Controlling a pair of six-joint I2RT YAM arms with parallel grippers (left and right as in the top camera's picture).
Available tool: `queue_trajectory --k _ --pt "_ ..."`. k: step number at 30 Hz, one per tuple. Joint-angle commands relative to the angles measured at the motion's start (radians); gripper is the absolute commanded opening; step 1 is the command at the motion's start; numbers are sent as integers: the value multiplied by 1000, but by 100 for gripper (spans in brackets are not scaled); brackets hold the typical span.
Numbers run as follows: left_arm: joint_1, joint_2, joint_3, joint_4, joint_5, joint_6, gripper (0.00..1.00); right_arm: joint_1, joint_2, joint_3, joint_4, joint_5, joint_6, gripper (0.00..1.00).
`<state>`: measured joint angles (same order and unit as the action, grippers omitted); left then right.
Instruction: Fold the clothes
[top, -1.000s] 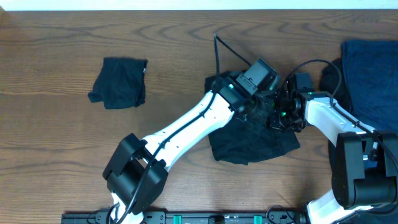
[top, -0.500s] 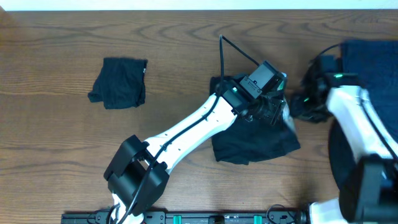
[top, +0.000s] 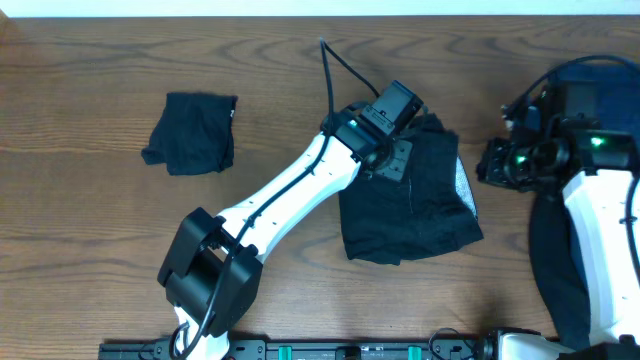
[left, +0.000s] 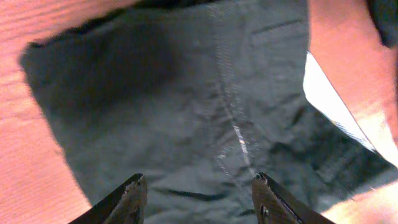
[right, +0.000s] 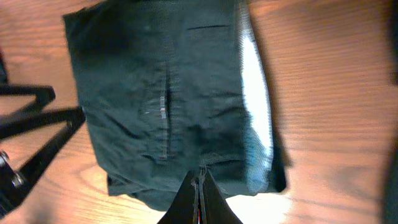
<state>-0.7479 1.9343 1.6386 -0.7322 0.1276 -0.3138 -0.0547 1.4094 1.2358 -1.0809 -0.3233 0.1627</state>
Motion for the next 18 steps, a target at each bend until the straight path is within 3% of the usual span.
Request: queue_trajectory --k 1,8,18 --pt "14 -13 9 2 -43 10 56 23 10 -96 44 -86 -30 1" --pt "18 73 5 86 -43 10 56 23 14 -379 296 -176 -29 1" --pt "50 281 5 219 -43 10 55 23 18 -637 488 -57 21 1"
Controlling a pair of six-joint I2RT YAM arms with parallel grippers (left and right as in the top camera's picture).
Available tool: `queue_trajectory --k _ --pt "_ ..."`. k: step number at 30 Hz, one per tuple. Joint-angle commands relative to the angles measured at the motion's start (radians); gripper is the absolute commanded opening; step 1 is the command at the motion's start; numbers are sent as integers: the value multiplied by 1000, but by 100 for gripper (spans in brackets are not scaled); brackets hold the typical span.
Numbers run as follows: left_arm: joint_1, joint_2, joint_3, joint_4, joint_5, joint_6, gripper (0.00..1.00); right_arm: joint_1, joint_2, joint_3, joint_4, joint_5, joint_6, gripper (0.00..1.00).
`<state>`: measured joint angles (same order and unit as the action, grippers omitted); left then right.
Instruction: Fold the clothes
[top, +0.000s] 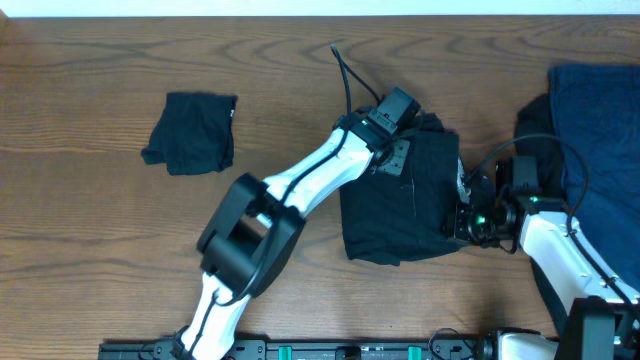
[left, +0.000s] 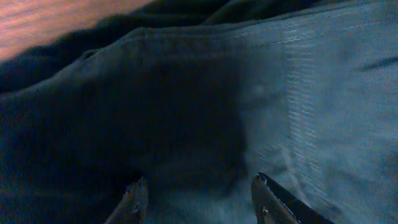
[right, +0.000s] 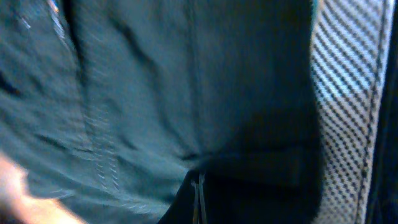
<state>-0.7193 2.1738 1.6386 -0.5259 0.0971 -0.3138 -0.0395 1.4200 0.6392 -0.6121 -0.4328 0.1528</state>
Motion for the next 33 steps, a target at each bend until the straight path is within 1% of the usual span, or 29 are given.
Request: queue_trajectory --k 1,5,9,13,18,22,23,24,29,33 --pt "27 65 5 27 -13 10 55 7 7 -52 30 63 42 1" --pt "44 119 5 69 -12 10 55 7 7 -77 40 96 79 1" --pt "47 109 9 72 -12 11 56 7 7 -79 37 96 79 1" --pt "47 30 24 61 -12 29 56 7 7 -79 37 95 78 1" --pt "48 -122 24 51 -17 31 56 7 7 -78 47 56 78 1" --pt "52 -179 24 29 -94 32 55 7 7 -65 51 32 66 2" --pt "54 -180 24 26 -106 32 55 7 7 -64 52 13 56 2" --pt "59 -175 21 23 -111 32 50 7 7 -64 54 -6 51 2" --pt "80 -117 14 23 -110 31 47 7 7 -64 52 -9 51 2" --pt "102 -43 14 27 -110 31 47 7 7 -64 52 -9 51 3"
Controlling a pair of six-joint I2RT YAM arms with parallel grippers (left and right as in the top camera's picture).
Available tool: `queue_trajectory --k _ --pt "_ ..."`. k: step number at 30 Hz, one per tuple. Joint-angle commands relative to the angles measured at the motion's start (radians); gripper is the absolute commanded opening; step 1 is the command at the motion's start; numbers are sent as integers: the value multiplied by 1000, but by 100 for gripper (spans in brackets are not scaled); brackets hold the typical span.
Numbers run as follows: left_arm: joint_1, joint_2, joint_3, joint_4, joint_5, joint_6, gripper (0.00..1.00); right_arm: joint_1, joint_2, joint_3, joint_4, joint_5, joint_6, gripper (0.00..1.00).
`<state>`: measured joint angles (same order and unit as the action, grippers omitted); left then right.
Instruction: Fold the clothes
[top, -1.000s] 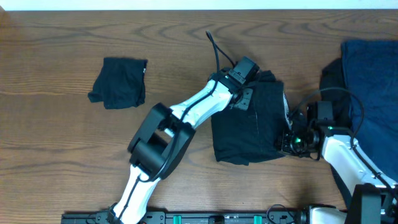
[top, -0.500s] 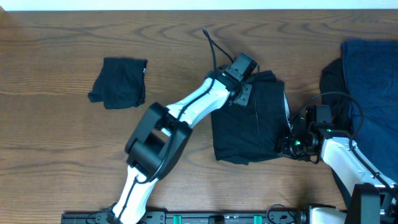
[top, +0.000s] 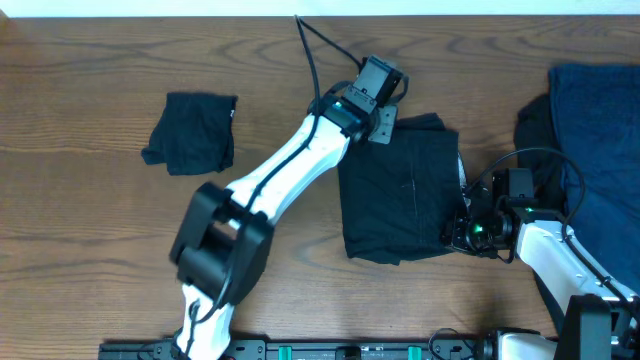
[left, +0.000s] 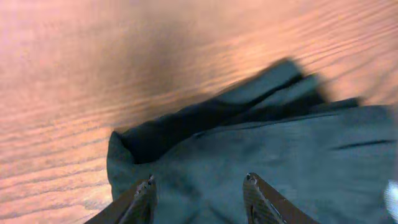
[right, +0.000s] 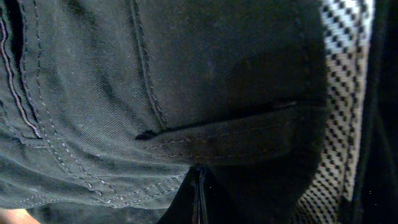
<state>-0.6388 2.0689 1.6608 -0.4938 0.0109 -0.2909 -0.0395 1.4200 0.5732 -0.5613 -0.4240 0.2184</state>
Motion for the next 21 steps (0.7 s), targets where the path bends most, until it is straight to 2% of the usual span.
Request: queue_trajectory --k 1,8,16,19,21 --pt "27 80 -8 -3 -24 8 47 7 7 2 2 -18 -14 2" --pt "55 151 -7 10 -23 9 43 7 7 2 1 -11 -18 3" --pt "55 -7 13 -39 -22 16 42 7 7 2 4 2 -18 8" --pt "49 -100 13 -109 -8 -14 43 7 7 2 6 1 -18 25" --pt "47 -151 13 -184 36 -26 42 7 6 4 22 -1 -18 44"
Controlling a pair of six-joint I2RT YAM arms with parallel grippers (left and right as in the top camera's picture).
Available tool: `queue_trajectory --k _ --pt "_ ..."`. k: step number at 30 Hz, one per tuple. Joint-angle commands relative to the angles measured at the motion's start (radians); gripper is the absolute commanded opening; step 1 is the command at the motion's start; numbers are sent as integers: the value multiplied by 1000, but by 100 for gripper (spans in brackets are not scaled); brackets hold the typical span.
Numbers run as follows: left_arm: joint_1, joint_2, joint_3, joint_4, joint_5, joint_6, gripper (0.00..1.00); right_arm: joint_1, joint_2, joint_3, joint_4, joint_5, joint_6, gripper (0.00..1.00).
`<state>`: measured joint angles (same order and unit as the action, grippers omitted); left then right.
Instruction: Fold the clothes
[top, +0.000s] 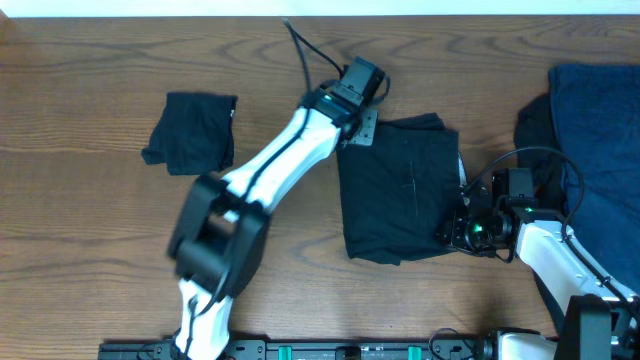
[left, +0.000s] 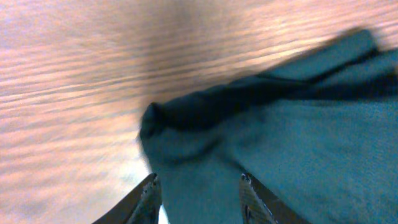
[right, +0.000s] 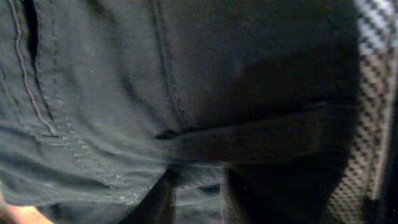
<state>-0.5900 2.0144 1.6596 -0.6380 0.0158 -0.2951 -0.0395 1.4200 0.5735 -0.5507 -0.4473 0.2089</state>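
A black garment (top: 400, 195), folded into a rectangle, lies at the table's middle right. My left gripper (top: 357, 122) is at its back left corner, open, and in the left wrist view the left gripper (left: 199, 182) has the dark cloth (left: 298, 130) between its fingers. My right gripper (top: 452, 228) sits low at the garment's right edge. The right wrist view shows the right gripper (right: 198, 183) open a little, pressed on stitched black fabric (right: 112, 81) beside a checked lining (right: 373, 43).
A small folded black cloth (top: 192, 130) lies at the back left of the wooden table (top: 80, 220). A blue cloth (top: 600, 120) lies at the right edge, behind my right arm. A cable rises from the left wrist toward the back edge.
My left gripper has shifted left along the garment's back edge to its back left corner. My right gripper's fingers, shut before, now stand slightly apart on the fabric.
My left gripper was open over the garment's upper middle while the right arm was raised at the right, shut. Then the right gripper was down at the garment's right edge. The left then stood at the back edge, and now at the corner.
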Motion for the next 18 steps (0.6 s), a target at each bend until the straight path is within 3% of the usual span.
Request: queue_trajectory --k 1,5,9,13,14,15,18 --pt "-2 -120 14 -89 63 -21 42 5 4 17 11 7 -9 49" --pt "-3 -140 12 -219 202 -21 41 -3 -17 137 -80 -58 -41 54" --pt "-13 -138 -43 -255 373 -13 30 -34 -40 298 -180 -58 -43 64" --pt "-44 -138 -132 -247 475 -14 19 -66 -53 406 -268 -5 -76 95" --pt "-56 -138 -155 -243 481 -14 19 -72 -55 421 -285 39 -76 99" --pt "-69 -138 -177 -240 483 -18 13 -77 -55 426 -293 78 -76 99" --pt "-113 -138 -243 -214 484 -18 10 -86 -53 425 -310 173 -76 99"
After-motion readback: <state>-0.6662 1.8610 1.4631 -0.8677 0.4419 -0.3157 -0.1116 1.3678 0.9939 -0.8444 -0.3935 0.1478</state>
